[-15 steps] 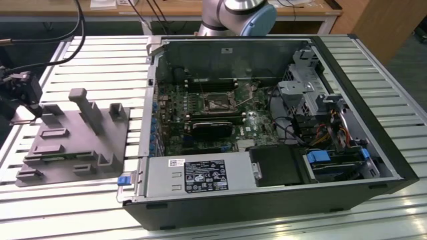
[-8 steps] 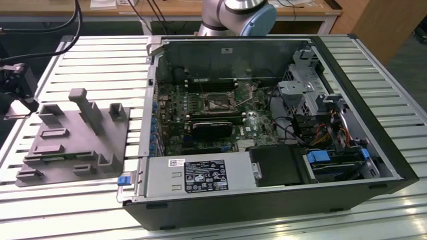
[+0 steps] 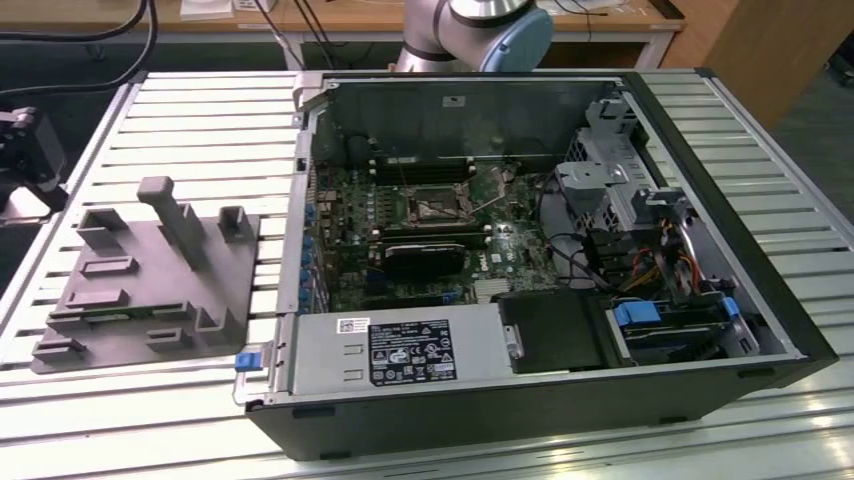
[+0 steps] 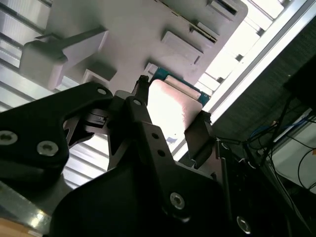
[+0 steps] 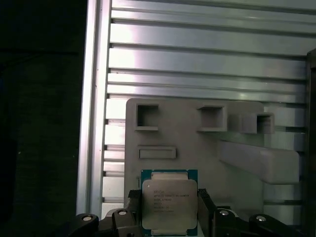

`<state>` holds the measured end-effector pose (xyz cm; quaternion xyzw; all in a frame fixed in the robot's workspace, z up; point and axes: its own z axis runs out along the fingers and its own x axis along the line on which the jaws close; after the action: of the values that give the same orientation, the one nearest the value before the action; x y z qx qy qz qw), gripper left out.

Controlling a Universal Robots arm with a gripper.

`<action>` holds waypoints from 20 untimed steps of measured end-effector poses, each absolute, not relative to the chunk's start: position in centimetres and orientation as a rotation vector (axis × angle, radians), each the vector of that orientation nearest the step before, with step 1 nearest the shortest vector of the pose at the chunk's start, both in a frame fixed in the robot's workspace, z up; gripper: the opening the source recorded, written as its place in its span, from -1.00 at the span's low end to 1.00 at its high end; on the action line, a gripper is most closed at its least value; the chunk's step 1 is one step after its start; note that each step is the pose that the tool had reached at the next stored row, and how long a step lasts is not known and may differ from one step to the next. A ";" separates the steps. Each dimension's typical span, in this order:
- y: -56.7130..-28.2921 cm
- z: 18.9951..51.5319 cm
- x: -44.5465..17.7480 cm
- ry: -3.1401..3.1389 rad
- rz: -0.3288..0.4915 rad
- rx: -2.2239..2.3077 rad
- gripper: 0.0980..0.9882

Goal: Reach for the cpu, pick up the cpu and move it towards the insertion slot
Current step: 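Pick up the cpu and move it towards the insertion slot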

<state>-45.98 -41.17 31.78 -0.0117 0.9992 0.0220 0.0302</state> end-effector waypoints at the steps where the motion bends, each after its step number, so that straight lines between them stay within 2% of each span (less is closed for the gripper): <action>1: -41.2 32.0 -46.0 3.079 0.068 -0.036 0.00; 20: -41.1 36.8 -46.0 3.069 0.067 -0.036 0.00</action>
<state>-45.98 -41.12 36.81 -0.0118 0.9991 0.0218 0.0358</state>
